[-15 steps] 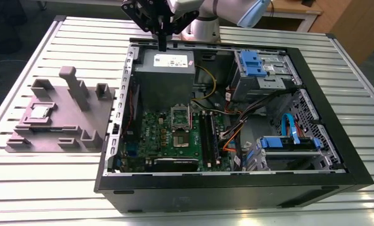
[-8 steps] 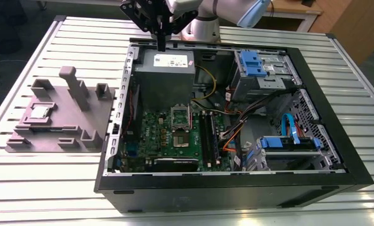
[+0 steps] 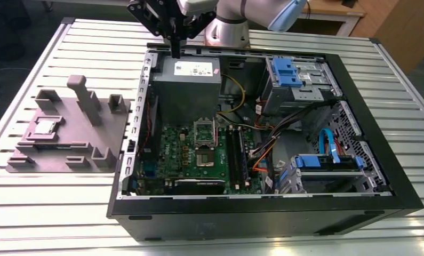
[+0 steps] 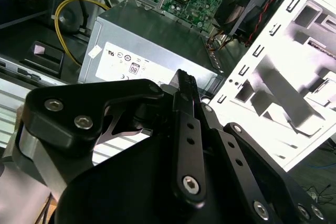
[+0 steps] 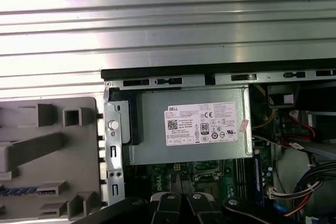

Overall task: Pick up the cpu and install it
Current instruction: 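Reach for the cpu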

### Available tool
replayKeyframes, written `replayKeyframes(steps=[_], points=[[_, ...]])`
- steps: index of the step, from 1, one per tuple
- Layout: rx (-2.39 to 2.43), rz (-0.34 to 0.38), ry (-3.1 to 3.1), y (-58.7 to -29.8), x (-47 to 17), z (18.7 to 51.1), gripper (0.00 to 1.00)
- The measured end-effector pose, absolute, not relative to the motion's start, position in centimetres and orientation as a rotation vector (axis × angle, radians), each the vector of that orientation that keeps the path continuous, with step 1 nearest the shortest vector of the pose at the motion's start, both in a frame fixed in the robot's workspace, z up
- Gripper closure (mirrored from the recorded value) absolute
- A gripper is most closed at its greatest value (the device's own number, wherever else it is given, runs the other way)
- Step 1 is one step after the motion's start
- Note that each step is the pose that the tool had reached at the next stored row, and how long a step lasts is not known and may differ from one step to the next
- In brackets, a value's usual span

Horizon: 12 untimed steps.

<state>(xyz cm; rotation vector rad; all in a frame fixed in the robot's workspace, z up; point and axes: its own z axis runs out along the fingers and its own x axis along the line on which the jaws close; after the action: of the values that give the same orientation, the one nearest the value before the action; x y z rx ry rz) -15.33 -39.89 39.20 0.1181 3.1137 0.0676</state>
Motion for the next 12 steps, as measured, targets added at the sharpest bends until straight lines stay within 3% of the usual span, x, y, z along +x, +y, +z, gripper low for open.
replayKeyframes(steps=[12], points=[[0.118,0.068,3.114,-39.89,-15.86,39.2,0.9]])
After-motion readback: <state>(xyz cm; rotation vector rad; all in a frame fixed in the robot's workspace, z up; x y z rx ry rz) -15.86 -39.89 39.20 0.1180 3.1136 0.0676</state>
